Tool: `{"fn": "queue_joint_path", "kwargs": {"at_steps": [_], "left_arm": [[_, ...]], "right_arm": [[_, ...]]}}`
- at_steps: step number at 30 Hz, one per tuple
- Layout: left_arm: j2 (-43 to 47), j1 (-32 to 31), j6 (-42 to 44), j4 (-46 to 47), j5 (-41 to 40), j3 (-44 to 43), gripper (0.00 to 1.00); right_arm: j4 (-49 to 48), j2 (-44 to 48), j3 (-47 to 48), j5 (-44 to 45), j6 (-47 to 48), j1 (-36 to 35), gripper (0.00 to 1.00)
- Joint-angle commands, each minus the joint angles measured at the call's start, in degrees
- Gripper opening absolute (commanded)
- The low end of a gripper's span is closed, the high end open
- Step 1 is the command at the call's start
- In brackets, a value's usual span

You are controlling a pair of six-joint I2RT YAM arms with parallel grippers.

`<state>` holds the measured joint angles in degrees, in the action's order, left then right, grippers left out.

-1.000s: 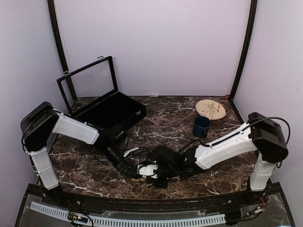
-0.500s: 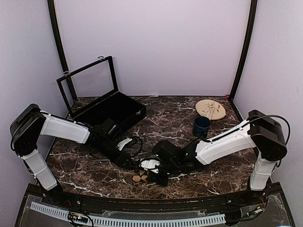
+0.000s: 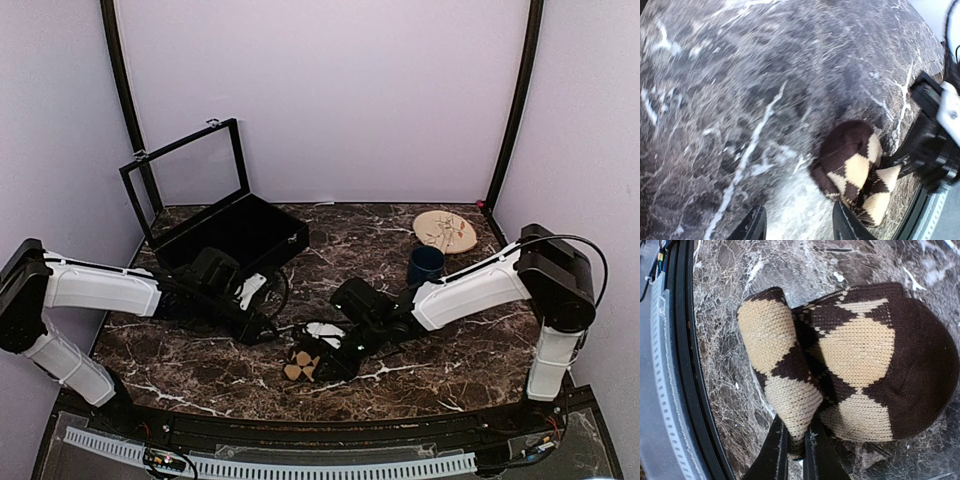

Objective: Roll the socks
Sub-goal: Roll the sock at the center of the board.

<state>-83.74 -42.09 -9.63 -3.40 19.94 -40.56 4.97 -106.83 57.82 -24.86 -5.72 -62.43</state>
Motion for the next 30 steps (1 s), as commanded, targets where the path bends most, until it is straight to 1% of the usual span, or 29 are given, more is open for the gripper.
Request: {"fn": "queue_joint_path", "kwargs": {"at_steps": [1, 6, 13, 16, 24, 30], "left_arm": [[1.9, -4.0, 2.6, 2.3, -7.2, 0.5, 0.46], [3.7, -8.1, 5.0, 4.4, -11.9, 1.8, 0.46], [4.6, -13.1, 11.5, 3.9, -13.9, 0.9, 0.44], [4.0, -14.8, 14.1, 3.0, -13.5, 0.0, 0.46], [1.6, -17.0, 18.9, 0.8, -10.5, -2.1, 0.52], [-0.2, -18.2, 22.1, -0.4, -7.2, -3.3, 0.52]], "right_arm": [[2.3, -2.0, 1.0, -7.7, -4.3, 2.5, 0.03], [1.4, -2.9, 0.7, -13.4, -7.9, 4.4, 0.02], [1.0, -3.6, 0.7, -17.7, -11.4, 5.9, 0.02], [1.1, -4.0, 1.2, -19.2, -12.5, 6.1, 0.02], [1.7, -5.1, 1.5, -21.3, -13.2, 6.7, 0.02], [1.5, -5.1, 0.7, -21.7, -13.3, 7.2, 0.02]]}}
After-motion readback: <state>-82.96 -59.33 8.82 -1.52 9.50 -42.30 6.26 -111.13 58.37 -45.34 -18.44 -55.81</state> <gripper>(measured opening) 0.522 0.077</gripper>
